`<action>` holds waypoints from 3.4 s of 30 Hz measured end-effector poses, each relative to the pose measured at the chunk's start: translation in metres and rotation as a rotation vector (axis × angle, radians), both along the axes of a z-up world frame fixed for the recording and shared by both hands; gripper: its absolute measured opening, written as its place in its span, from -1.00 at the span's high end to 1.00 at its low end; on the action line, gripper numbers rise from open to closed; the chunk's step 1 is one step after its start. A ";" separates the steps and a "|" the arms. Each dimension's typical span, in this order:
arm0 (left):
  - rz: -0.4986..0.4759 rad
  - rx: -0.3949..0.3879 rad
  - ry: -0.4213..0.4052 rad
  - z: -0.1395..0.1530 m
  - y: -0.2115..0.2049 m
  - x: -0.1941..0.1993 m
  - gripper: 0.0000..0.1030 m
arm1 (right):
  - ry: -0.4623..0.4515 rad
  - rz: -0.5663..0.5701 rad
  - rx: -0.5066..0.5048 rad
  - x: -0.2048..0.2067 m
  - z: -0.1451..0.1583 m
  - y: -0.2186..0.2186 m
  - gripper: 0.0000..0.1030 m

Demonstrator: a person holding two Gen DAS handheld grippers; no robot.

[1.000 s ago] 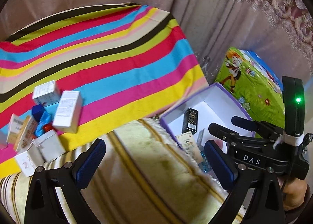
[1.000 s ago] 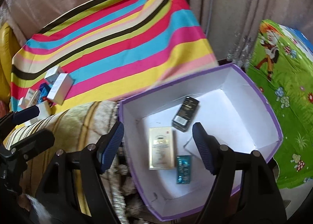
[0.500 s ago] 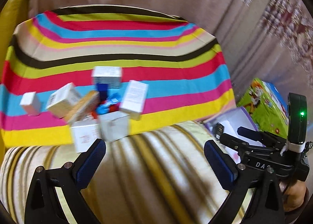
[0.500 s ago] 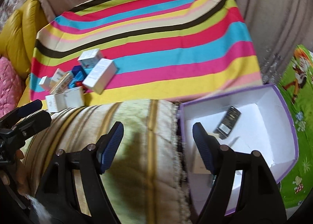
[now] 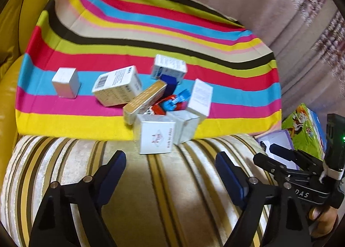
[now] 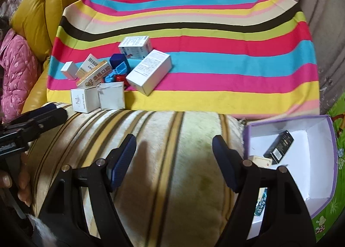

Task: Organize rigid objects
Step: 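Move both tools back over the pile of medicine boxes, then grasp the white 'made in china' box with left tool while right tool grasps white text box, then carry both white boxes with both tools to the purple-rimmed box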

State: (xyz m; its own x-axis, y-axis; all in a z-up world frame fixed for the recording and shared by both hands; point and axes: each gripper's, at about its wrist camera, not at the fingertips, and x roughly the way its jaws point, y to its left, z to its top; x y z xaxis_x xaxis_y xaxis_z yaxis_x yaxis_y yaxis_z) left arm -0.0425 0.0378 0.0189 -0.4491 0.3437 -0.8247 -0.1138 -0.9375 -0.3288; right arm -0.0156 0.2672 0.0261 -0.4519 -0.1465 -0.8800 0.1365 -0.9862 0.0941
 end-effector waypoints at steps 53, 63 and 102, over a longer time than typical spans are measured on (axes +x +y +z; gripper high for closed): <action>0.070 0.036 -0.002 -0.015 -0.014 -0.027 0.09 | -0.104 -0.192 0.001 -0.141 -0.051 -0.059 -0.47; 0.080 0.049 0.000 -0.015 -0.018 -0.024 0.09 | -0.134 -0.121 0.050 -0.122 -0.058 -0.043 0.09; -0.210 0.003 0.066 0.018 0.099 0.005 0.10 | 0.071 -0.240 -0.015 0.016 0.002 0.070 0.11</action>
